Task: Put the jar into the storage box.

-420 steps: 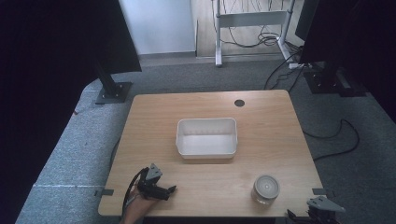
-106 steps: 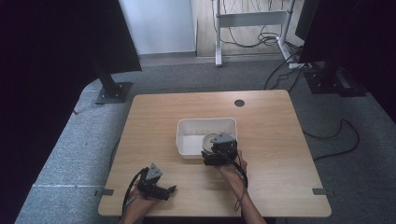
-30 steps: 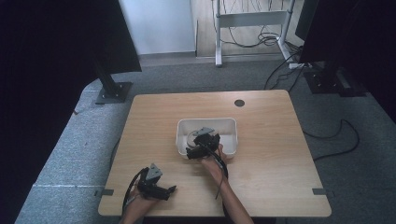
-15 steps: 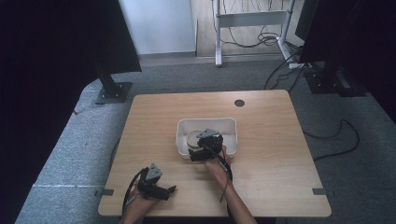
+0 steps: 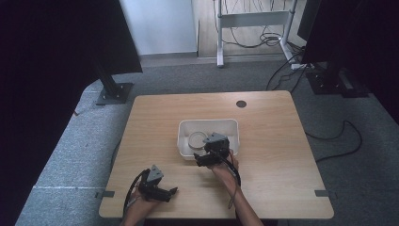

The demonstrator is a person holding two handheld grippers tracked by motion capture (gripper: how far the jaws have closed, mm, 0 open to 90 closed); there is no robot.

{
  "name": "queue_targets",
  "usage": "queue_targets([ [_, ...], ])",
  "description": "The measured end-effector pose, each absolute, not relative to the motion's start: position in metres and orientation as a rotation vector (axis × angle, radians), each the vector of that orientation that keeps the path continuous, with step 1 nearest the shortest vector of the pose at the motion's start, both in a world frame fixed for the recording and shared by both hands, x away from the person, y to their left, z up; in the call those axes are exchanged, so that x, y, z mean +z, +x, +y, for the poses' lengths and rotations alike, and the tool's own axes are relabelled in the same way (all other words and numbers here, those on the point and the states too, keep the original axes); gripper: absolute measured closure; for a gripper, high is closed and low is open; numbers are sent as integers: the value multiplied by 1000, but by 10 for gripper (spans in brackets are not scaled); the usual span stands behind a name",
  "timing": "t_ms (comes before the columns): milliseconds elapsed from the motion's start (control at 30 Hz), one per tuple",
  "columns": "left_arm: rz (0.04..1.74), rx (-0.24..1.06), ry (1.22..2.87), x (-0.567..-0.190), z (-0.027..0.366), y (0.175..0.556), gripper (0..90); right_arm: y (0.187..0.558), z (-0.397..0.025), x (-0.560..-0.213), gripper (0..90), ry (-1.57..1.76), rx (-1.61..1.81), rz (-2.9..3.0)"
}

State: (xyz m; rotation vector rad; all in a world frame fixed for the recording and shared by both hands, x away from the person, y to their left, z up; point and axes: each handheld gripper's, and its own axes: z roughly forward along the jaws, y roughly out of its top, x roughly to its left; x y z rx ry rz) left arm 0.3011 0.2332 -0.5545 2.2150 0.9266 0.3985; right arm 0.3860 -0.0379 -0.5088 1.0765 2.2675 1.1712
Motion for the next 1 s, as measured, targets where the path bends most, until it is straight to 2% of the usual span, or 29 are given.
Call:
queue_targets([
  [1000,926,399,2216,-554,233,301,0,359,-75,-504,32,974,1154,2307],
])
